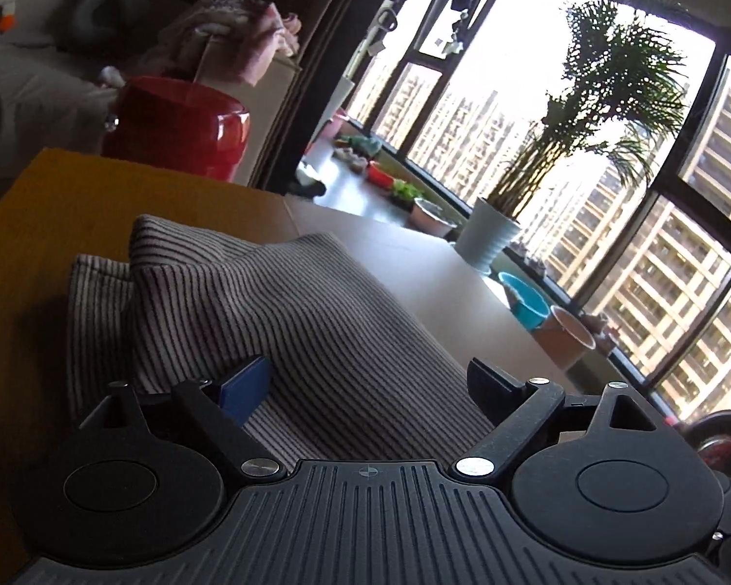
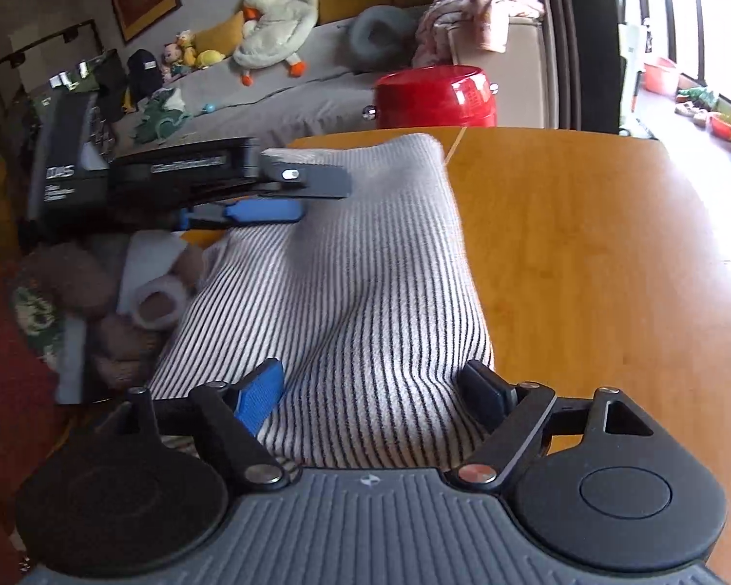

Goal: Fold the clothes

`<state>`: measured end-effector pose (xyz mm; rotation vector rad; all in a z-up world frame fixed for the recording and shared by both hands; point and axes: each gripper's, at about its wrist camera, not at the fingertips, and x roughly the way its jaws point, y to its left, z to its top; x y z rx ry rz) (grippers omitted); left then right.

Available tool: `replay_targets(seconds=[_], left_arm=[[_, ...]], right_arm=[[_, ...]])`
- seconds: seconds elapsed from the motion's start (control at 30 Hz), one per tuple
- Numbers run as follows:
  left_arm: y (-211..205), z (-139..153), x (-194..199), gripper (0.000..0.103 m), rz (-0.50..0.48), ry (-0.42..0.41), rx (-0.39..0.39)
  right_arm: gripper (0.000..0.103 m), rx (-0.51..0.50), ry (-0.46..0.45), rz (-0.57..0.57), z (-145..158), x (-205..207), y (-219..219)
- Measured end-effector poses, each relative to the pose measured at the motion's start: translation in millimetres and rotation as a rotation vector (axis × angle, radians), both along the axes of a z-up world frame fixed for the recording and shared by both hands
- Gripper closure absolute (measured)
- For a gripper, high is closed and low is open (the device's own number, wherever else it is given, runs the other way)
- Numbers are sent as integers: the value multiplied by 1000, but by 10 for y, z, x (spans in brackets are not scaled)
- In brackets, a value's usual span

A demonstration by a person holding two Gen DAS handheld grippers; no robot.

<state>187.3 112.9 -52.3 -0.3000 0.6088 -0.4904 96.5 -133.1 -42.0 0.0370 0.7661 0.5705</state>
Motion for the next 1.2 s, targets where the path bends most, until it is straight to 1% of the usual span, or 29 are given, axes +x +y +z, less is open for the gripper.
replay_targets(seconds=[0.03, 0.1, 0.23, 0.33, 0.47, 0.53, 0.57, 0.6, 0.63, 0.67, 0.7, 0.77, 0.83, 0.87, 0.9, 1.0, 1.07, 1.2], left_arm=[[-21, 5, -11, 10, 12, -18, 36], [-19, 15, -22, 10, 13, -26, 50], [46, 56, -63, 10, 19, -17, 21], [88, 91, -110, 8, 38, -12, 12], [224, 187, -285, 6, 58, 23, -20], [338, 186, -352, 6, 57, 43, -38], [385, 189, -405, 6, 63, 57, -44], [430, 187, -456, 6, 72, 75, -47], [465, 186, -503, 5, 80, 92, -47], [486, 180, -543, 6, 81, 104, -43], [506, 174, -583, 6, 82, 116, -38], [537, 159, -600, 7, 68, 138, -24], [493, 120, -608, 14, 45, 157, -4], [455, 100, -588, 21, 37, 165, 8], [408, 80, -555, 25, 34, 169, 24], [230, 39, -464, 24, 23, 153, 72], [122, 40, -399, 20, 9, 146, 87], [-72, 21, -250, 20, -25, 134, 89]], right_arm=[[13, -17, -12, 20, -7, -27, 68], [7, -42, -30, 42, -21, -46, 161], [5, -45, -26, 44, -25, 7, 184], [5, -42, -34, 44, 63, 32, 158], [6, 11, -110, 21, 336, 128, 15], [6, 9, -136, 4, 385, 219, -28], [8, 4, -140, -4, 379, 272, -34], [19, 4, -135, 0, 358, 310, -29], [26, 12, -120, 19, 327, 350, -10], [40, 21, -104, 43, 286, 377, 24], [44, 29, -89, 67, 244, 399, 60], [44, 8, -83, 92, 137, 434, 160], [42, -12, -77, 96, 39, 485, 217], [41, -10, -78, 94, 8, 500, 208], [40, -5, -82, 95, -12, 495, 183], [39, 0, -94, 93, -34, 505, 84], [39, -1, -102, 80, -50, 470, -4], [38, 9, -107, 29, -73, 433, -190]])
